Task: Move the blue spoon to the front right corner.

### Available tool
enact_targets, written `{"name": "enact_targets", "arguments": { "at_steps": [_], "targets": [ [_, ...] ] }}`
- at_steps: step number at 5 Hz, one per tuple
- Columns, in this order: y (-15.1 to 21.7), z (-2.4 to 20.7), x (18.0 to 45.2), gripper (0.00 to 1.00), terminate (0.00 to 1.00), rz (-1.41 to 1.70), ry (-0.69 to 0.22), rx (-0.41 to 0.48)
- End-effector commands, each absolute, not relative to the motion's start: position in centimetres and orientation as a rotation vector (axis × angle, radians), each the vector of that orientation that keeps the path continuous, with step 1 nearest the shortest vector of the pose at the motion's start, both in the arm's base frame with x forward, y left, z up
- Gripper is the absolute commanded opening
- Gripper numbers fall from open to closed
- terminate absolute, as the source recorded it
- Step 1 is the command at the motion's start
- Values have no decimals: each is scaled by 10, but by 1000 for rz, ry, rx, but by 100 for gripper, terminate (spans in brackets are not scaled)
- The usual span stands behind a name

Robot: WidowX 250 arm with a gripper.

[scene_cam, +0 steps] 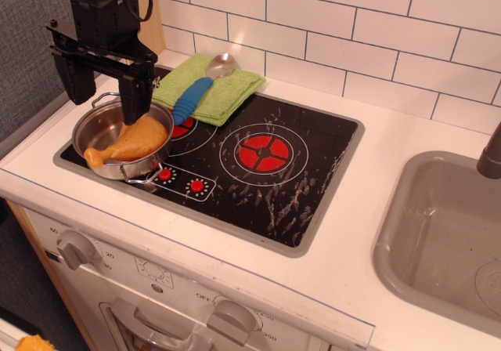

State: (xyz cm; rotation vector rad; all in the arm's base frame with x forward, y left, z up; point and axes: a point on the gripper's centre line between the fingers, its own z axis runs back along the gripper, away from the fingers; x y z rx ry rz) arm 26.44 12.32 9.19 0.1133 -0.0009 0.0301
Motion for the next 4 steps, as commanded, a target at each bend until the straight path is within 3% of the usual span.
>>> {"name": "enact_targets", "arguments": {
  "at_steps": [1, 4],
  "targets": [
    [123, 92, 264, 100, 0, 30, -1, 113],
    [125, 62, 359, 100, 0, 80, 24, 112]
  ]
}}
